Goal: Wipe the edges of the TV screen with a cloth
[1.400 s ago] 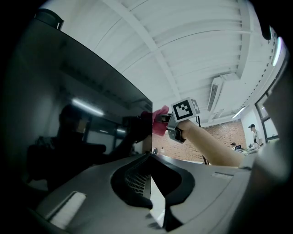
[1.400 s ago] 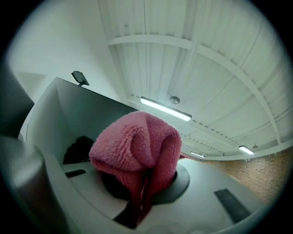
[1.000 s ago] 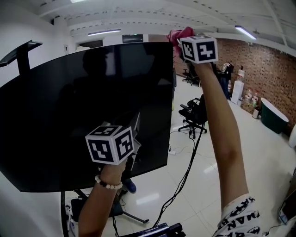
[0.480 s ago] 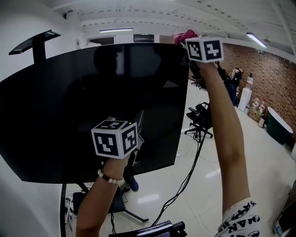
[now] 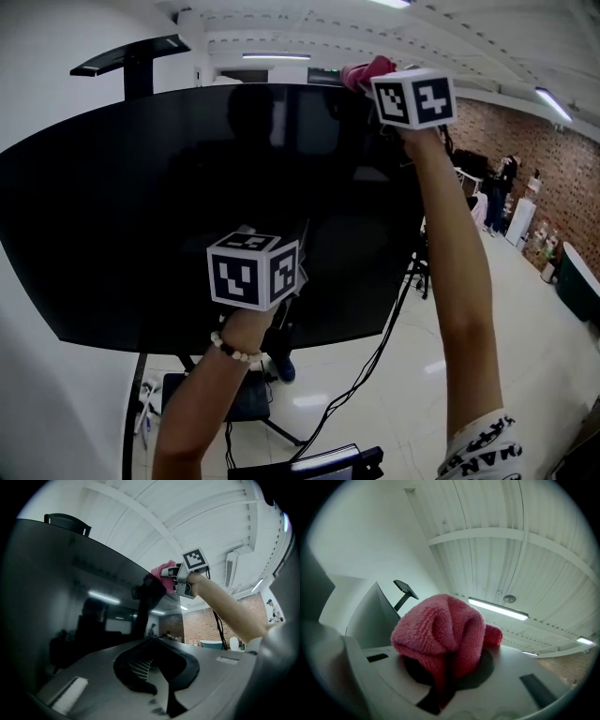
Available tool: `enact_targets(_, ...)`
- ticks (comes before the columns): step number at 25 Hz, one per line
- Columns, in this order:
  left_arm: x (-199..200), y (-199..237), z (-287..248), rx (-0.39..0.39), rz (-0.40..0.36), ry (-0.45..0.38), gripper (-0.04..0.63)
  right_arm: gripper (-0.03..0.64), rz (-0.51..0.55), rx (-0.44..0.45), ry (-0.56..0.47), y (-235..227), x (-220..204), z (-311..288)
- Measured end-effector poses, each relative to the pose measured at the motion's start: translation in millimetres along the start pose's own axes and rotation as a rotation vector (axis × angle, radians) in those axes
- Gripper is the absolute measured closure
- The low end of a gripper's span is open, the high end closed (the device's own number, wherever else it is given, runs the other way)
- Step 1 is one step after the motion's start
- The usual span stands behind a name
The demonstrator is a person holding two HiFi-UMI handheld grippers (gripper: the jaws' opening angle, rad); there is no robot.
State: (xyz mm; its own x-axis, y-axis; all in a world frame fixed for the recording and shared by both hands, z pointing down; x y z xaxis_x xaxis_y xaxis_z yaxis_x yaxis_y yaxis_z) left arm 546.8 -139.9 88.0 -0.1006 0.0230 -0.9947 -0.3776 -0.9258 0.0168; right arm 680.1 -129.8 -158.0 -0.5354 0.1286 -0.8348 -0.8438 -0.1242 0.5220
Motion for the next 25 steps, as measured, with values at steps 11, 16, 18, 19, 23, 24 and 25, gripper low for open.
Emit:
enact_targets(11, 11.5, 60.4, 50.0, 0.057, -0.023, -0.003, 0.594, 0.571, 0.039, 0.046, 0.027, 101.8, 51.4, -52.4)
enact_targets(16, 20.4, 77.9, 73.0, 0.059, -0.017, -0.027, 0.594, 0.571, 0.048, 0.073, 0.033, 140.6, 68.8, -69.4)
enact_targets(18, 22.8, 85.5, 83.6, 0.066, -0.019, -0.036, 0.594, 0.571, 0.049, 0.075, 0.036, 155.0, 75.4, -75.4)
enact_targets(19, 23.7, 89.6, 88.9, 0.069, -0.02, -0.04, 0.594, 0.571, 0.049, 0.075, 0.039, 161.1, 78.4, -78.2)
enact_targets(23, 25.7, 108.7, 114.1, 0.072, -0.004, -0.049, 0.594, 0.571, 0.03, 0.063, 0.027, 178.8, 90.8, -85.3)
enact_targets(24, 26.4, 114.0, 122.2, 0.073, -0.001, -0.052, 0.594, 0.571, 0.019, 0.048, 0.007, 179.8, 95.6, -83.8)
enact_targets(25, 26.8, 119.2, 130.4, 0.072, 0.001, -0.053, 0.594, 0.571, 0.002, 0.03, -0.019, 178.7, 101.1, -79.4)
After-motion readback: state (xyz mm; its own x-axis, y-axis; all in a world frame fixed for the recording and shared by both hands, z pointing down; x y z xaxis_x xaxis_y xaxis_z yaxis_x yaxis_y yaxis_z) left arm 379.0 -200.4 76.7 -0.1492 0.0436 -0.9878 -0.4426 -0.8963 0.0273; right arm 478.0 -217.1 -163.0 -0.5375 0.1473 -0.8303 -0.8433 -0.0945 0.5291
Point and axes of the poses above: the fingertips, and each gripper's own axes: z backward along the fingers, y to its left, x out of its top, the point moved 3 cm from there along z, backward along the fingers, and after that the axes turned 5 degrees about x, right-handed, at the moved point
